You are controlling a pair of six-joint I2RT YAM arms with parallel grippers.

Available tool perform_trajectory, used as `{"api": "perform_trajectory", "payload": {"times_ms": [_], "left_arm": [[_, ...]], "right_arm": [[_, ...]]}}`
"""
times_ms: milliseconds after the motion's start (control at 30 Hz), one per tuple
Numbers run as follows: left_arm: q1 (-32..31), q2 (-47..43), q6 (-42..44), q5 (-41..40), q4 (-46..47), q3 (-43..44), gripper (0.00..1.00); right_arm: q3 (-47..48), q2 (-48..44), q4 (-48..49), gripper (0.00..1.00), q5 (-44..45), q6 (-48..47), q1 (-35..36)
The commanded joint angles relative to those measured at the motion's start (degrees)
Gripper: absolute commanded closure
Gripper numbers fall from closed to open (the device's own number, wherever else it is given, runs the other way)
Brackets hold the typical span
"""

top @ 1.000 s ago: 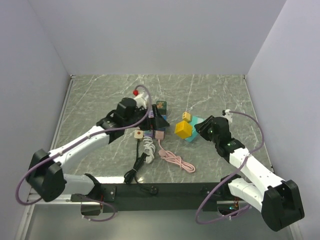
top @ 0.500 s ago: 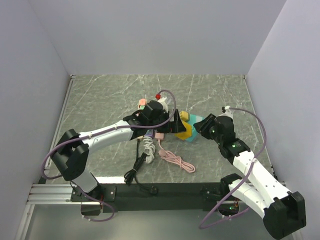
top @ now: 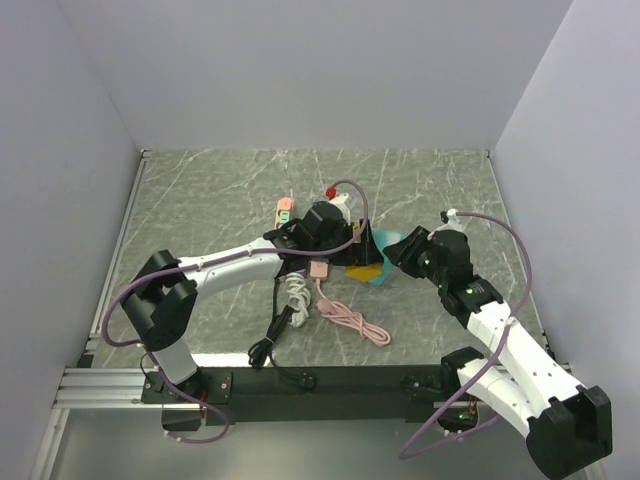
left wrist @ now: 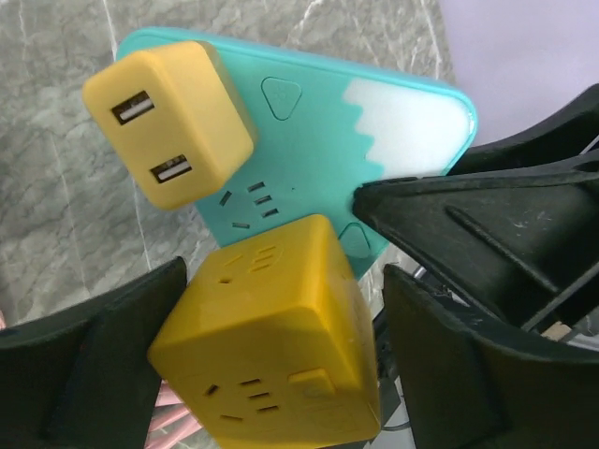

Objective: Pull the plug off the socket

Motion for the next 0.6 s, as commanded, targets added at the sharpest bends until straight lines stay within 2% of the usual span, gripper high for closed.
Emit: {"api": "perform_trajectory", "payload": {"times_ms": [0,67,100,167,200,233,300,333,400,467,567], "left_arm": [[-1.80,0.30,-1.57,4.20,4.15,1.42,0.16],[-1.80,-0.40,-2.18,4.74,5.22,0.62,0.24],[-1.80,-1.01,-2.45,4.74,5.31,0.09,0.36],[-1.80,-1.54,-2.80,4.39,5.31,-0.09,0.52],[-1.71,-1.89,-2.98,4.13,5.05,0.09,0.71],[-1.80,-1.98,-3.07,3.95,5.05,0.26,0.80],[-1.80,-1.63,-3.68,4.56,4.70,1.23,1.00],[-1.80,-1.54,-3.86,4.82,4.87,1.49,1.00],[-1.80,-0.93,-4.82,5.09,5.05,2.37,1.00],[-1.80,-0.75,-5.79,5.44,6.19,2.64,1.00],[-1.80,-0.58,-7.37,5.00,7.16,3.69,1.00]], "right_arm": [[5.30,-1.51,5.59,1.00,-0.26,1.24,0.34],[5.39,-1.42,5.59,1.00,0.88,1.50,0.25],[5.47,-1.34,5.33,1.00,1.24,1.41,0.25],[5.74,-0.99,5.24,1.00,1.59,1.50,0.16],[5.74,-0.81,5.24,1.00,1.68,1.33,0.25],[5.74,-0.37,5.06,1.00,1.77,1.24,0.16],[6.00,0.16,4.80,0.87,2.03,1.15,0.34],[6.18,0.42,4.71,0.69,1.86,0.98,0.25],[6.18,1.21,4.36,0.50,1.68,0.97,0.34],[6.00,2.00,4.18,0.39,1.68,1.24,0.25],[5.65,2.53,4.44,0.34,2.03,1.50,0.25]]}}
